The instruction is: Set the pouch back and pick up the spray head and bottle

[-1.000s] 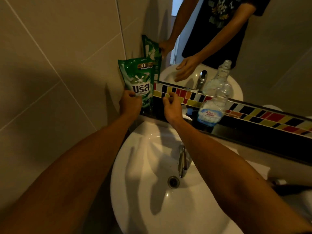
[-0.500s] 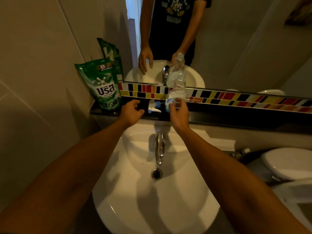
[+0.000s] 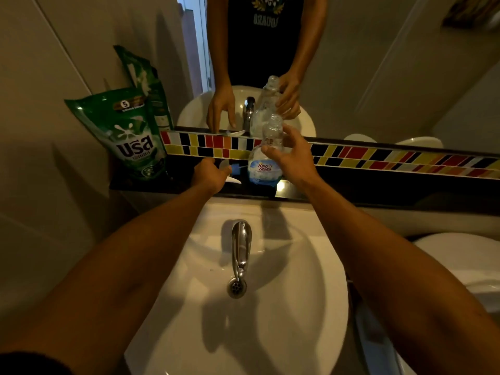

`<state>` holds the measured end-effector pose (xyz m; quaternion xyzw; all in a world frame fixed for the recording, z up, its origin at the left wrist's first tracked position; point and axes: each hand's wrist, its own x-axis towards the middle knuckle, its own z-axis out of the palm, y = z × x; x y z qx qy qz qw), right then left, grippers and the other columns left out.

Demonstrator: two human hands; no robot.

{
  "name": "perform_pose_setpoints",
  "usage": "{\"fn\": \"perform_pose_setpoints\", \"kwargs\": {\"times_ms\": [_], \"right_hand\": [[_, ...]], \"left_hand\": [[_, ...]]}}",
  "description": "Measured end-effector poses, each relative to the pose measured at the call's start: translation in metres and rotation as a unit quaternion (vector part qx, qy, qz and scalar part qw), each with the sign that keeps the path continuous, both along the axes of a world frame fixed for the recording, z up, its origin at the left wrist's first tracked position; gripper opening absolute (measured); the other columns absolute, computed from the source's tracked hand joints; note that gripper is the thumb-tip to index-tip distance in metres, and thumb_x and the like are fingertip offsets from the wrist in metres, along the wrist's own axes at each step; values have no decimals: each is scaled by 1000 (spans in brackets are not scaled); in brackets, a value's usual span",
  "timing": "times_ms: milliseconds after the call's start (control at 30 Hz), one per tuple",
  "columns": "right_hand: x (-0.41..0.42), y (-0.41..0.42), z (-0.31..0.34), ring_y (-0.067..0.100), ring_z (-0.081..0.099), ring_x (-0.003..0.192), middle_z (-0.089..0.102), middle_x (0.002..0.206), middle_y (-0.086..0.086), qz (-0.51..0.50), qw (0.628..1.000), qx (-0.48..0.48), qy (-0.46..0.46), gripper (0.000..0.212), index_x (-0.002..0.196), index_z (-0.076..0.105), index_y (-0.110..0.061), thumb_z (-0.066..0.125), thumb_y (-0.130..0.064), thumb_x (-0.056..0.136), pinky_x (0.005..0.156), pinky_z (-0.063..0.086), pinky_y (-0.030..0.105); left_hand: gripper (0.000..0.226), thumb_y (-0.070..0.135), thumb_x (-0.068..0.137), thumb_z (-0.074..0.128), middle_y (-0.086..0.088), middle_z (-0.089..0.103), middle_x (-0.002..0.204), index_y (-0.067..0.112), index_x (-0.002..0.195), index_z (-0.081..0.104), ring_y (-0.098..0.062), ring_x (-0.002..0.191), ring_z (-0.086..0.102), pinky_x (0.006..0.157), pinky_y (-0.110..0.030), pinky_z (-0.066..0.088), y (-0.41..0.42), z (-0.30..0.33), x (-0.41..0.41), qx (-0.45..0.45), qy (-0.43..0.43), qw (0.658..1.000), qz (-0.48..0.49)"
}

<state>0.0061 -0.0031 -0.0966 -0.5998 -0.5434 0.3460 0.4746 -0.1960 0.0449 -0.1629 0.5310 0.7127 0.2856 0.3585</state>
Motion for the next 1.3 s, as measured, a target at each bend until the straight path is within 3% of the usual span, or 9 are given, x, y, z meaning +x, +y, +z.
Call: {"fn": "perform_pose_setpoints", "kwargs": {"times_ms": [133,333,567,700,933,1000,1067,1133,1300], "right_hand": [[4,6,3,-3,64,107,67,117,-17,40,999,-21,11,46,133,59,-22,77,-20,91,98,57,36],[12,6,9,14,68,117,69,128,1,94,993,-42,56,44,135,57,-15,72,-13,94,98,59,40],[17,-3,12,16,67,118,70,128,2,71,995,-29,64,43,136,57,-15,71,-15,96,102,56,48],[27,-16,17,14,66,118,69,129,1,61,996,-20,62,44,137,57,-19,72,-21,96,98,57,40],[51,-46,30,12,71,109,72,122,-4,71,996,-33,42,32,124,62,-29,74,-27,94,87,63,33],[56,-56,30,14,71,110,72,122,-3,72,996,-39,44,33,123,63,-28,76,-27,93,86,63,34],[59,-66,30,16,71,112,72,123,-2,71,996,-38,34,36,126,63,-26,77,-26,92,89,62,34],[60,-76,29,16,69,113,71,124,-3,71,996,-43,14,39,128,62,-28,77,-29,92,90,60,34],[57,-96,21,18,66,115,69,129,0,64,995,-75,-18,45,133,60,-26,77,-31,91,92,58,39]], "left_hand": [[58,30,84,77,-13,61,131,9,135,55,-32,117,60,87,-36,48,5,-11,12,-10,26,1000,-4],[47,17,86,75,-14,62,128,10,130,58,-32,116,61,89,-37,51,6,-18,23,-17,37,999,24],[40,8,86,73,-14,66,120,6,125,62,-30,108,64,79,-30,49,2,-5,9,22,-74,996,51],[44,7,86,72,-14,63,119,8,127,57,-32,105,64,88,-44,57,-2,20,-14,72,-142,987,28],[47,5,88,70,-26,64,118,9,132,54,-16,69,59,55,-27,48,-5,83,-44,104,-242,965,15],[49,6,89,70,-23,64,120,11,134,53,-20,75,62,57,-30,53,-9,101,-51,105,-271,957,18],[46,7,89,70,-18,67,115,15,132,54,-23,83,66,72,-42,60,-14,119,-55,109,-302,947,27],[46,6,89,70,-11,68,110,20,130,55,-22,89,69,84,-45,60,-19,135,-59,112,-332,936,31],[50,7,87,72,-2,68,112,22,132,58,-21,97,73,77,-35,62,-30,167,-70,129,-371,920,5]]}}
